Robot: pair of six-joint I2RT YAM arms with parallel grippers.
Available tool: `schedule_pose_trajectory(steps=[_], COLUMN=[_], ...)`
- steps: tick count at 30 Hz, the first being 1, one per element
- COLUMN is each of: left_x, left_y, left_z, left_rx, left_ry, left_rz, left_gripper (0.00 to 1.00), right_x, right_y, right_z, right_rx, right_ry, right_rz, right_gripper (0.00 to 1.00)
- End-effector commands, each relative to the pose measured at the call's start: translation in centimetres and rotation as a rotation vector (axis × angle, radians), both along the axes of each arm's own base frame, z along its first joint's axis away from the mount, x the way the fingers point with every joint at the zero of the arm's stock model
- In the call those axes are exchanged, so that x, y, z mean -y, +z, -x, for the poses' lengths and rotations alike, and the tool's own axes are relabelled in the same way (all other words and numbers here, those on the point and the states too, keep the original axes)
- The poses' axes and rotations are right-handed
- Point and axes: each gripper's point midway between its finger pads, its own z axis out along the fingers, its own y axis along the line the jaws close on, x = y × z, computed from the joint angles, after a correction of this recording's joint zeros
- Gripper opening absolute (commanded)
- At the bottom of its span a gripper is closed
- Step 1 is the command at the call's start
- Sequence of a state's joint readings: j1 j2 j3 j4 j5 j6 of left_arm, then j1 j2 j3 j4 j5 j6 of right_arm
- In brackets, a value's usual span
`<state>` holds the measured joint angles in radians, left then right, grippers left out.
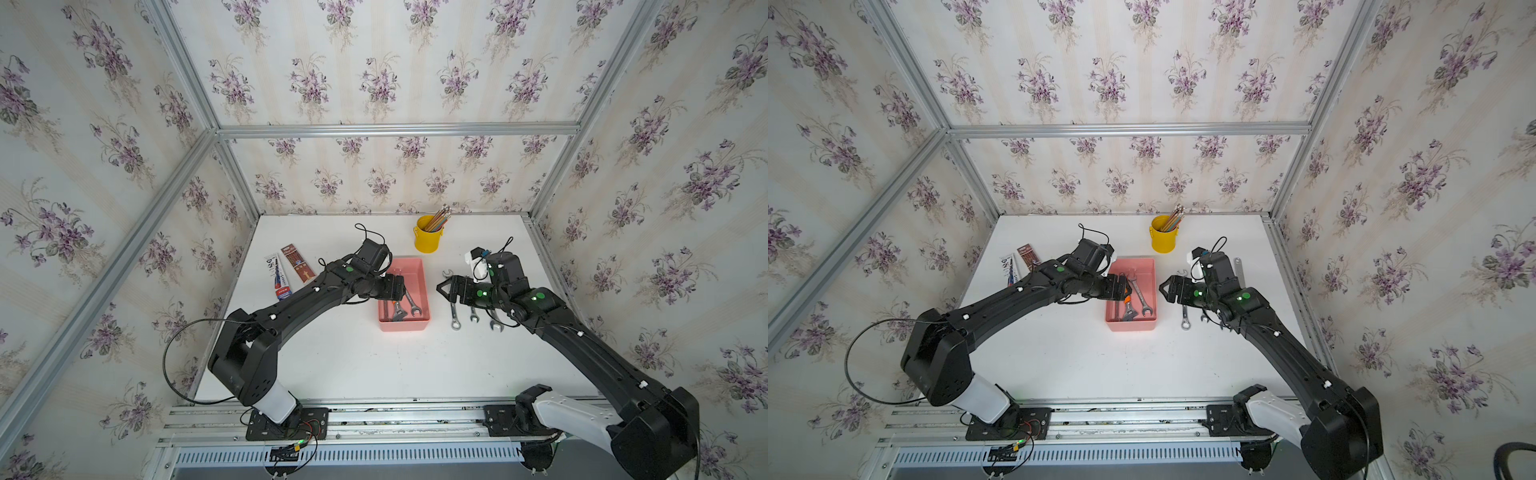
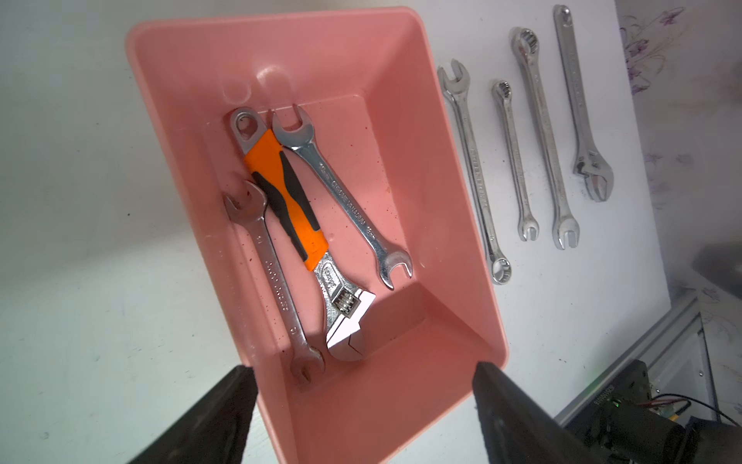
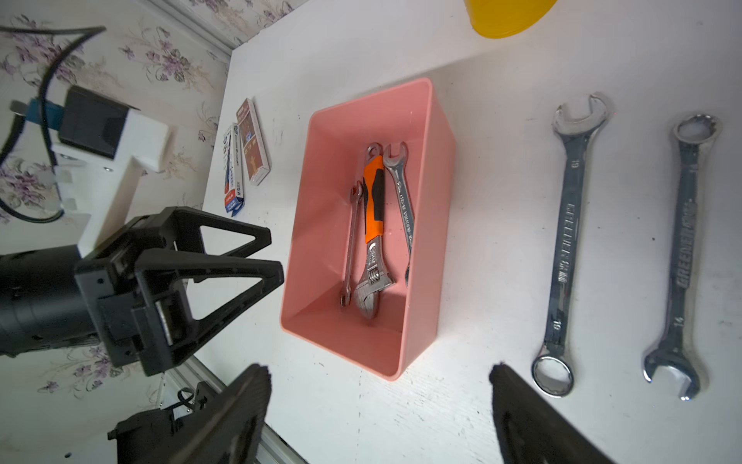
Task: Take out the wrench from the storage box
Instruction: Pick up the wrench from the storage box.
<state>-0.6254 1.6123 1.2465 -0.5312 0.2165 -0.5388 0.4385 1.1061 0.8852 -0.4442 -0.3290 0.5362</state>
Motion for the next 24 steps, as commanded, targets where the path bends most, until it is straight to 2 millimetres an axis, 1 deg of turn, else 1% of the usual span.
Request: schedule_pose_trajectory(steps=[1,9,12,15,18,20,24], left_x=[-0.5,0.9,1.5,1.9,2.6,2.6,2.1], left_y=[-1.0,-3.1,-3.9,-5.0,-5.6,-6.1,-6.9], left_z=[-0.3,-1.1,-1.5,-2.0,-2.4,-2.6,-3.3], left_rx=[-0.022,-0.051,-0.059,-0.076,-0.084,-0.091,-0.079], left_ry=[0.055,0.048,0.041,0.040,0.034,0.039,0.047], left_rz=[-0.069,-0.181,-0.201,-0.220,-0.221,-0.239,-0.287], left_gripper=[0.86,0.78,0.72,0.70,0.65,0.65,0.58], right_x=[0.1,0.4,0.5,0.6,0.7,1.0,1.6], right_y=[0.0,0.3,0.4,0.4,0.2,0.1,0.1], right_z=[0.4,-0.2,-0.6,-1.1,-1.5,-1.8,-2.2], right_rx=[-0.021,0.002,0.008,0.018,0.019,0.019,0.019], right_ry=[-0.013,-0.004,-0.005,-0.013,-0.017,-0.026,-0.039], right_rz=[-0.008,0.051,0.066,0.079,0.094,0.103,0.100], right_gripper=[1.00,1.00,1.00,1.00,1.00,1.00,1.00])
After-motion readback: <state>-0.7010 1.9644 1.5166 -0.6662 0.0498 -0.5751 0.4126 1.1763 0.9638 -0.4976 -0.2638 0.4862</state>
